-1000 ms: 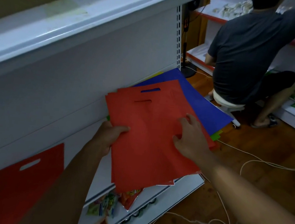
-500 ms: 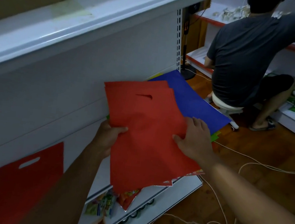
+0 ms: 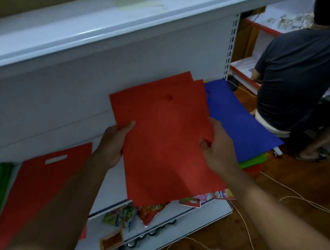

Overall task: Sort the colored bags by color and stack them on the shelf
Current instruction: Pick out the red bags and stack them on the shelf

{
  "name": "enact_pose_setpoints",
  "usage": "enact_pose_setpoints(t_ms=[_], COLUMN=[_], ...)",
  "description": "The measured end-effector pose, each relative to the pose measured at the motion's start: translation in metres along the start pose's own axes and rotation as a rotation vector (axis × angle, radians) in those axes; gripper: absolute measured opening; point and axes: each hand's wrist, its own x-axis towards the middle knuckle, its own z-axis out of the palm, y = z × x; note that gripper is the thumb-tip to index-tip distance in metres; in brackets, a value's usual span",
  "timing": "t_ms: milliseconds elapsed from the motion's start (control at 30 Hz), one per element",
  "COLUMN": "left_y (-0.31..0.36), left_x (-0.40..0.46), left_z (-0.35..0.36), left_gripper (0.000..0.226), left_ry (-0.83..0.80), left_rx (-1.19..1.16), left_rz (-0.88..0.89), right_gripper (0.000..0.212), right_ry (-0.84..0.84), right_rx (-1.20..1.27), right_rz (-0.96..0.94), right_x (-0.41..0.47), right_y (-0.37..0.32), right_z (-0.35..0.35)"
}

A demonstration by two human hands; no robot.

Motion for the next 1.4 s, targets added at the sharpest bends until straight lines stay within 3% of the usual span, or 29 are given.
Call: enact_pose_setpoints(t_ms=[200,367,633,800,933,1133,1400], left_y=[0.006,0.017,0.039,0.031,0.014,-0.023,-0.078], left_x=[-0.009,-0.023,-0.059,-0.075,-0.07,-0.043,-0.027], left_z=[-0.064,-0.141,-0.279,-0.36,-0.395,-0.389,-0.379], left_gripper=[0.035,0.077,0.041,0.038,0.047,0.065,0.061], left_ry=[0.34,0.46,0.615,0.708,0.625,0.388,0.271], left_rx=[0.352,0.383,0.539,0.483,0.501,0.637,0.826], left_rz=[0.257,0.296,0.373,0.272,0.204,0.075,-0.029], right_gripper=[0.043,0.036,0.049,0.051,0.051,0.051,0.049], right_ry=[-0.072,-0.124,-0.291,-0.395,-0.434,-0.471,-0.521], right_rx=[-0.006,-0.013,0.051,0.052,-0.001,-0.181,-0.425], right_rz=[-0.165,-0.243,-0.295,-0.313,-0.293,-0.133,0.022], right_x=[-0.005,-0.013,-0.061,-0.088,-0.104,-0.114,-0.128], right_y=[-0.042,-0.098,-0.199,-0.24,-0.248,-0.218,-0.187], right_z=[0.044,0.085,0.171,0.227,0.257,0.273,0.292])
